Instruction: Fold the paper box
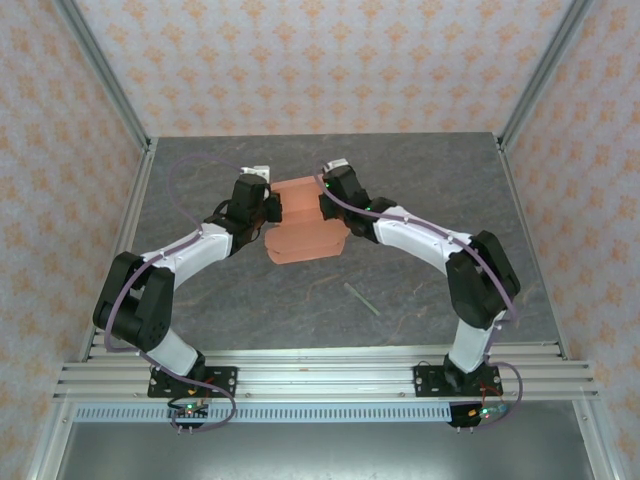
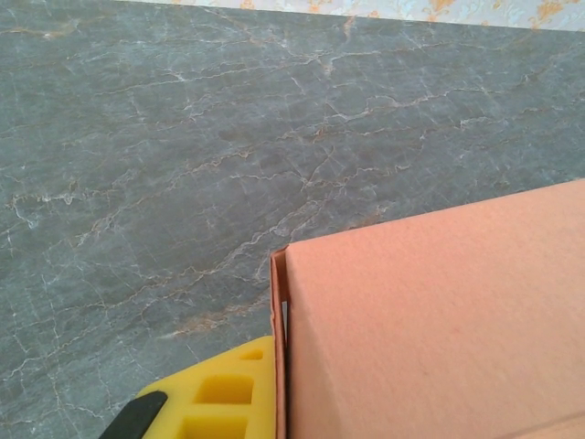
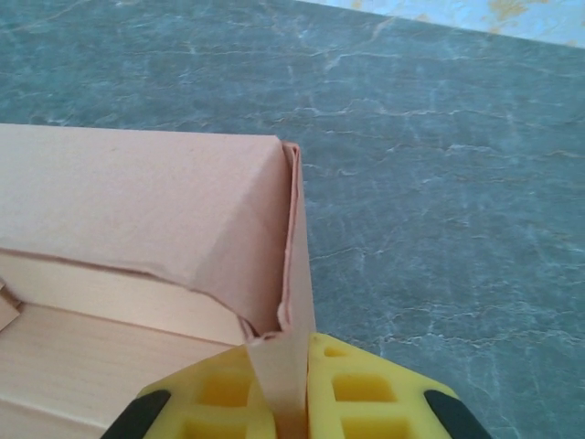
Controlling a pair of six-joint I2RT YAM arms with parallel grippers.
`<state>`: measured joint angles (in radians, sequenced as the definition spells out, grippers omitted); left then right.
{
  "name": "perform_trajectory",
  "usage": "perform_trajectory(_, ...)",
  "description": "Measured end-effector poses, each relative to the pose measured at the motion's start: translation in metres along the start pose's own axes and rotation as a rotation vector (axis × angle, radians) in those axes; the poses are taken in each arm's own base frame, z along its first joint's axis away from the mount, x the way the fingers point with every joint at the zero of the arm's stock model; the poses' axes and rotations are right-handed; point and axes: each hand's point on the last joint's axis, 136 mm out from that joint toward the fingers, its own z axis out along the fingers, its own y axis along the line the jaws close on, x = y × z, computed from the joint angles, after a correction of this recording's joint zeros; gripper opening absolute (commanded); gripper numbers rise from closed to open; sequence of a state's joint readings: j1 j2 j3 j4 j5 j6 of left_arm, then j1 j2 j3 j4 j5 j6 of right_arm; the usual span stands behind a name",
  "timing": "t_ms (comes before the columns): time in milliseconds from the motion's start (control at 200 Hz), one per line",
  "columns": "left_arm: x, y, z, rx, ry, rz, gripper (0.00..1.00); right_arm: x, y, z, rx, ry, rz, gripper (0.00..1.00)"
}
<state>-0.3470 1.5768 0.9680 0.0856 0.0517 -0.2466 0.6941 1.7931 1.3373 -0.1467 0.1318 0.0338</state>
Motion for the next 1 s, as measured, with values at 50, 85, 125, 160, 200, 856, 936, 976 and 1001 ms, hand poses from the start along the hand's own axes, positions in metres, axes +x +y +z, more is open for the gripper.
perform_trajectory(50, 0.000, 0.000, 0.000, 0.000, 0.000, 0.000, 0.00, 0.001, 0.000, 0.001, 0.034, -0.003, -0.002, 0.08)
perform_trajectory(85, 0.000, 0.000, 0.000, 0.000, 0.000, 0.000, 0.00, 0.001, 0.000, 0.001, 0.058, -0.007, -0.002, 0.07)
perform_trajectory(125, 0.000, 0.000, 0.000, 0.000, 0.001, 0.000, 0.00, 0.002, 0.000, 0.002, 0.083, -0.010, -0.005, 0.07)
perform_trajectory(160, 0.000, 0.000, 0.000, 0.000, 0.001, 0.000, 0.00, 0.001, 0.000, 0.002, 0.103, -0.015, -0.002, 0.07)
perform_trajectory(200, 0.000, 0.000, 0.000, 0.000, 0.001, -0.001, 0.00, 0.000, -0.001, 0.001, 0.121, -0.020, 0.000, 0.06)
perform_trajectory(856, 0.003, -0.003, 0.000, 0.012, 0.011, -0.013, 0.00, 0.000, -0.008, 0.003, 0.150, -0.008, 0.026, 0.32)
perform_trajectory(936, 0.004, -0.002, 0.000, 0.008, 0.018, -0.012, 0.00, 0.003, -0.008, 0.005, 0.127, 0.005, 0.031, 0.37)
perform_trajectory(976, 0.006, -0.001, 0.000, 0.006, 0.024, -0.011, 0.00, 0.006, -0.006, 0.006, 0.116, 0.013, 0.033, 0.39)
perform_trajectory(1001, 0.007, -0.001, 0.000, 0.004, 0.027, -0.010, 0.00, 0.008, -0.006, 0.007, 0.109, 0.019, 0.030, 0.41)
